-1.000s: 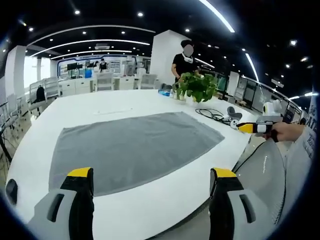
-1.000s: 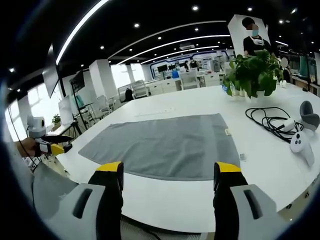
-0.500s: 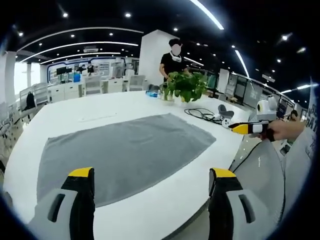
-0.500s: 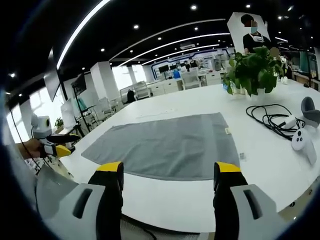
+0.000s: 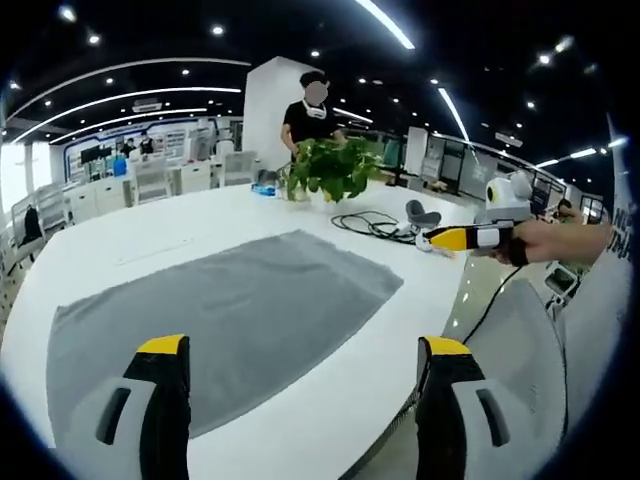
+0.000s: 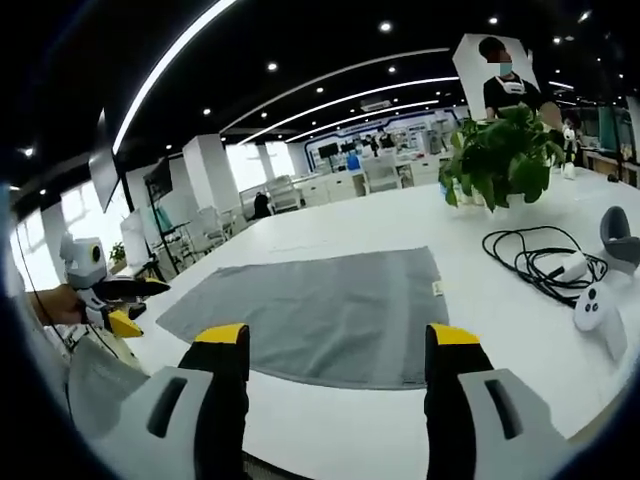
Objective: Fold the towel on the table until its edges align and the towel forms a compact rectangular stack.
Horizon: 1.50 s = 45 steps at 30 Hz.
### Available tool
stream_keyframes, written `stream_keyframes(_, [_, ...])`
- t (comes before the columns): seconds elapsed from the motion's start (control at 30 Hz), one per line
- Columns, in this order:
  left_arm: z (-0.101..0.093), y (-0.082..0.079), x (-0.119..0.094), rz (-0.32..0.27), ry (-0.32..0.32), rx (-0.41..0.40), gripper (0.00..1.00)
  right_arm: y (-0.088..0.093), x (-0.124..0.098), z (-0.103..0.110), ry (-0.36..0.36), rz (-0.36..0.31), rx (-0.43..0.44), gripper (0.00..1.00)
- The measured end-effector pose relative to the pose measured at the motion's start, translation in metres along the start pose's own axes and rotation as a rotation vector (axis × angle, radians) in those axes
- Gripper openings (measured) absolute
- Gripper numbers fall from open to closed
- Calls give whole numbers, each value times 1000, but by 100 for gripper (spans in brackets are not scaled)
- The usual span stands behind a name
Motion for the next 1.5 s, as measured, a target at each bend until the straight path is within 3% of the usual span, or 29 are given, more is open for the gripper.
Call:
stream_keyframes(0.27, [-30, -16, 28, 2, 52, 33, 95, -11, -2, -33, -3, -21, 5, 71])
stream_keyframes(0.57, [-61, -31, 61, 20, 108, 76, 94, -24, 3, -54, -30, -40, -9, 71])
stream_keyframes(0.83, [-88, -48, 96, 14, 190, 139, 93, -39, 11, -91, -49, -67, -27, 70])
stream_keyframes(1.2, [-104, -53, 142, 10, 318, 207, 87, -52, 37, -120, -33, -89, -84, 69])
stream_keyframes(1.3, [-103, -58, 157, -14, 321, 222, 84, -54, 46, -125, -31, -69, -95, 69])
stream_keyframes(1.5, [-111, -60, 184, -5, 356, 302, 80, -62, 64, -130, -37, -59, -124, 67])
Point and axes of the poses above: the point that each gripper's makers call its tool centre point, and the gripper's own axes: x roughly forward along the fingers, z roughly to its left, y roughly out of its underside, the point moved 10 cm from there along -x, roughly backward along the fingers, and after that the axes turned 3 degrees about -y, right-handed, at the moved point
